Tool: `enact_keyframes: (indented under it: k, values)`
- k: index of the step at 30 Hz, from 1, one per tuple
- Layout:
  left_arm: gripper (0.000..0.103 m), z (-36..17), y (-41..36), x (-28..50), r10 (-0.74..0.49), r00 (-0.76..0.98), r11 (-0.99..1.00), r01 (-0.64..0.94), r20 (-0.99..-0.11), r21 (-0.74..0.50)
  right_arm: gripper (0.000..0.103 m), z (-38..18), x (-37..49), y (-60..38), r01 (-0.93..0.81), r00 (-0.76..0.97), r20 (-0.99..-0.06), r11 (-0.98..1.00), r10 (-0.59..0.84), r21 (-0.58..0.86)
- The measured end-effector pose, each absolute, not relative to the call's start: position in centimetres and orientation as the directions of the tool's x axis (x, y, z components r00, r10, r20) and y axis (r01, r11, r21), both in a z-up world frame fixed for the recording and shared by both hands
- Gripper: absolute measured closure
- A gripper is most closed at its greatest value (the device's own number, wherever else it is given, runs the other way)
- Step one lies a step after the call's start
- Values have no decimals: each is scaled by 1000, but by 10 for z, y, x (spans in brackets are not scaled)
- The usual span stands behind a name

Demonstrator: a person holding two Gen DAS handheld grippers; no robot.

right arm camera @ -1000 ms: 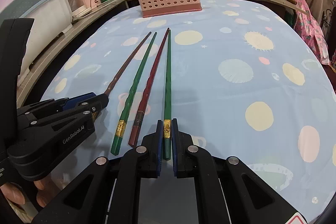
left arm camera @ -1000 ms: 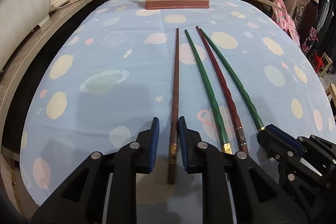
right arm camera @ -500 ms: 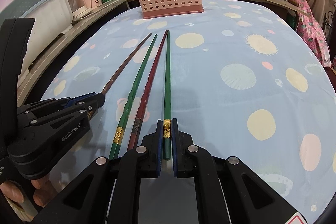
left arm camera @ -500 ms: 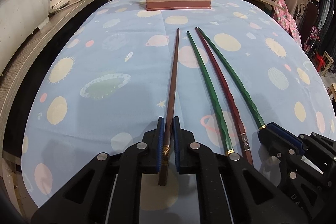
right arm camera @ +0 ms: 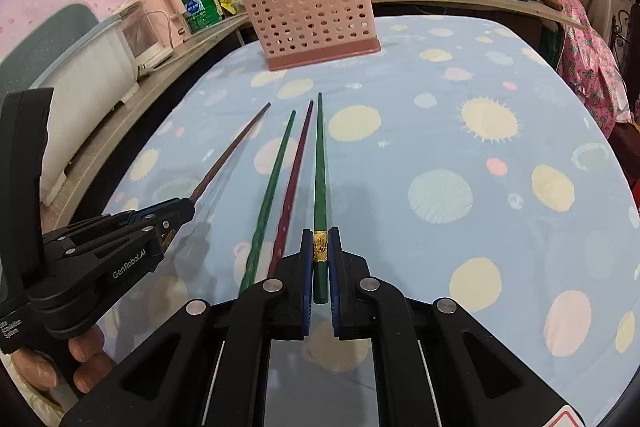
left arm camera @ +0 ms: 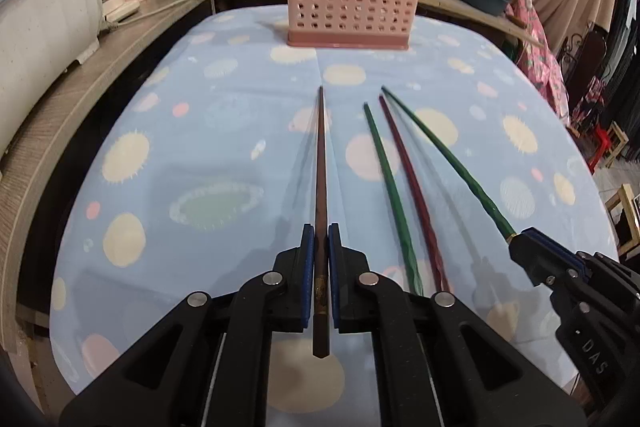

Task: Organize utensils
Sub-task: 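Carry both held chopsticks up over the pink basket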

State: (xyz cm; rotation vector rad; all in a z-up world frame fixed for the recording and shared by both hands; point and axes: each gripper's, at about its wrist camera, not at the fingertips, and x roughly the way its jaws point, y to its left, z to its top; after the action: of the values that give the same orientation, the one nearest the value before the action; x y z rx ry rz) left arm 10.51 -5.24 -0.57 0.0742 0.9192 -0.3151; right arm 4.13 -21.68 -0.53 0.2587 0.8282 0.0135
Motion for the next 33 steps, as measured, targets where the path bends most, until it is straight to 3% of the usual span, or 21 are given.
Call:
enact_keyframes:
  k: [33]
  values:
    - [96, 201, -61, 255, -327, 756, 945, 269, -567, -186, 96, 198, 177, -281, 68, 921, -384, 944, 65, 322]
